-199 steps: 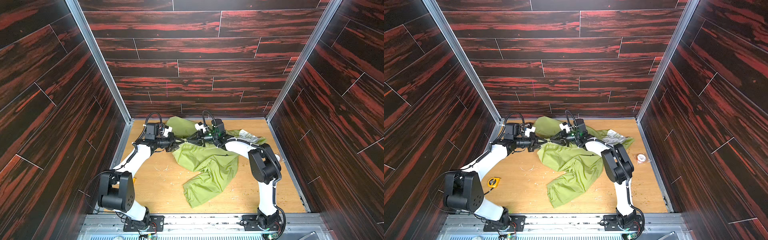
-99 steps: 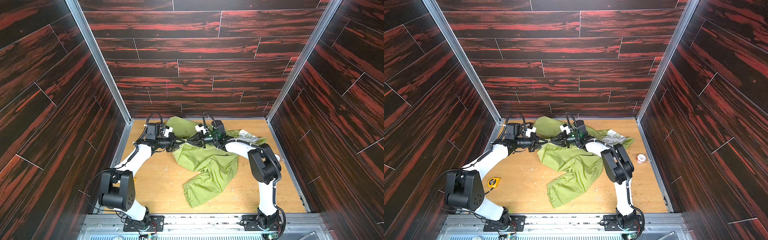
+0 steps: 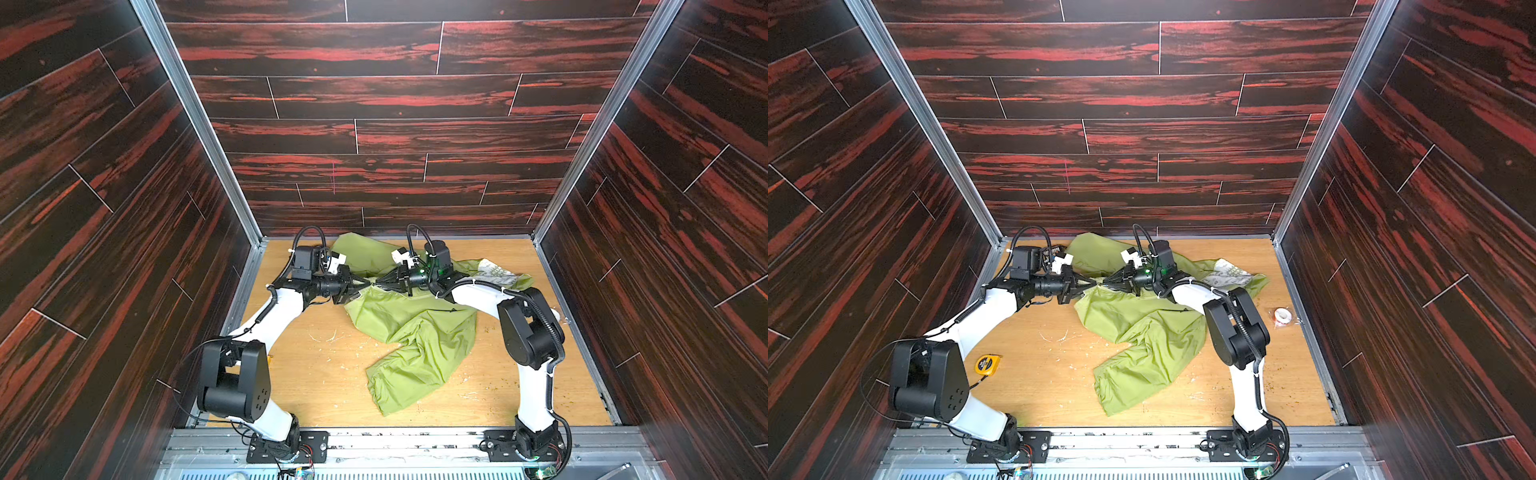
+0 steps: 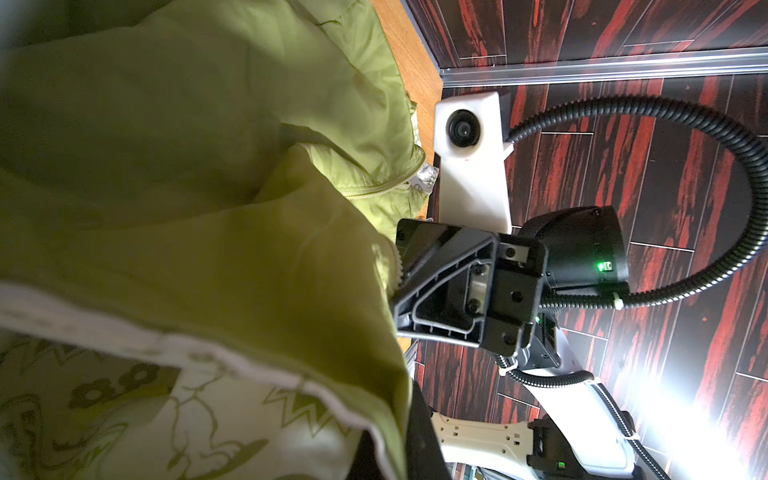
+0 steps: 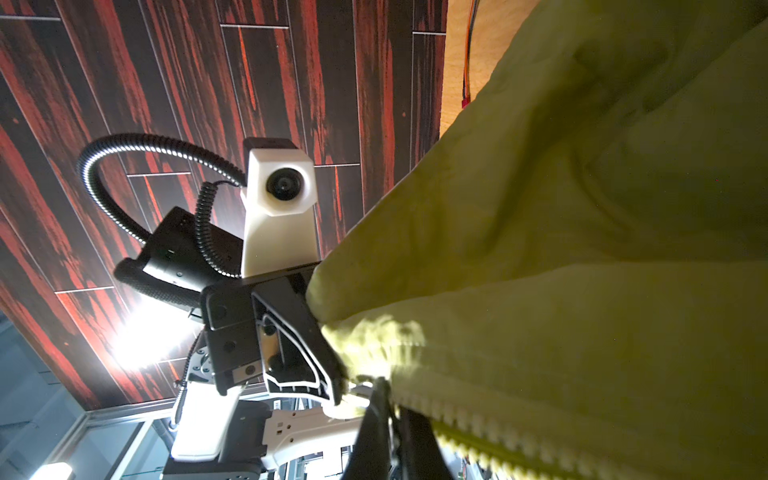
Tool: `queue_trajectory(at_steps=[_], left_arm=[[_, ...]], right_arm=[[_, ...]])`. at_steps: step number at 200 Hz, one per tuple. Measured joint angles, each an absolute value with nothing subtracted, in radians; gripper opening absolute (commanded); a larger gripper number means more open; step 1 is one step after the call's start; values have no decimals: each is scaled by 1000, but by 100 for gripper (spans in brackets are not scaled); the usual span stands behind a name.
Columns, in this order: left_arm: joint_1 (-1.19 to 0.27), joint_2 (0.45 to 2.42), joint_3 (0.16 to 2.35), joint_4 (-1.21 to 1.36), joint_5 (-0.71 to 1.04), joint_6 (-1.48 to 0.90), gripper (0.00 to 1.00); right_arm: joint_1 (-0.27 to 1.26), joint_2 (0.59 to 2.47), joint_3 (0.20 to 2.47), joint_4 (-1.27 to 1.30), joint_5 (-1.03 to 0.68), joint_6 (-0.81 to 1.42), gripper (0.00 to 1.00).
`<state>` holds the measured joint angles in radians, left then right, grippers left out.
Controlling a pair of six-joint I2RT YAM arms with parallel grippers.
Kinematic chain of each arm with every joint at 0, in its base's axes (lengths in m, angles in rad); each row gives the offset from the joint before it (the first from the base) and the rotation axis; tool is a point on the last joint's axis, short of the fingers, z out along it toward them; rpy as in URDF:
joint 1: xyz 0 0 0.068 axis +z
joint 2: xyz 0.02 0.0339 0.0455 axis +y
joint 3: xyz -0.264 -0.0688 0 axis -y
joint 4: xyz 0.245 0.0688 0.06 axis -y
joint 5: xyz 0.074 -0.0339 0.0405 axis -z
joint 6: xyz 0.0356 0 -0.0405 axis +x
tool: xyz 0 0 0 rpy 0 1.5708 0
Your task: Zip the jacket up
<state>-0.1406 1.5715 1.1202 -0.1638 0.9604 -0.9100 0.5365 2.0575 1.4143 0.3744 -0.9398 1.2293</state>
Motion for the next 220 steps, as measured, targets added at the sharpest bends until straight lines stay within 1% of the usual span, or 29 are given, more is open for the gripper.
queue_trajectory(at_steps=[7, 59, 109, 144, 170, 193, 220], left_arm=[[-141, 1571, 1120, -164, 960, -910, 0], [-146, 1571, 1120, -164, 960, -913, 0], [-170, 1571, 1120, -157, 952, -905, 0], [-180, 1571, 1120, -157, 929, -890, 0], [-184, 1571, 1120, -156, 920, -882, 0], [-185, 1571, 1120, -147, 918, -883, 0], [-185, 1571, 1120, -136, 917, -888, 0]], right_arm=[[536, 2057, 1414, 374, -939, 1230, 0], [521, 2018, 1415, 290, -935, 1187, 0], [500, 1961, 1471, 23, -910, 1004, 0], [497, 1959, 1542, -176, -874, 853, 0], [497, 1959, 1582, -276, -850, 773, 0], [497, 1959, 1606, -318, -844, 739, 0], [492, 1959, 1592, -281, -870, 772, 0]])
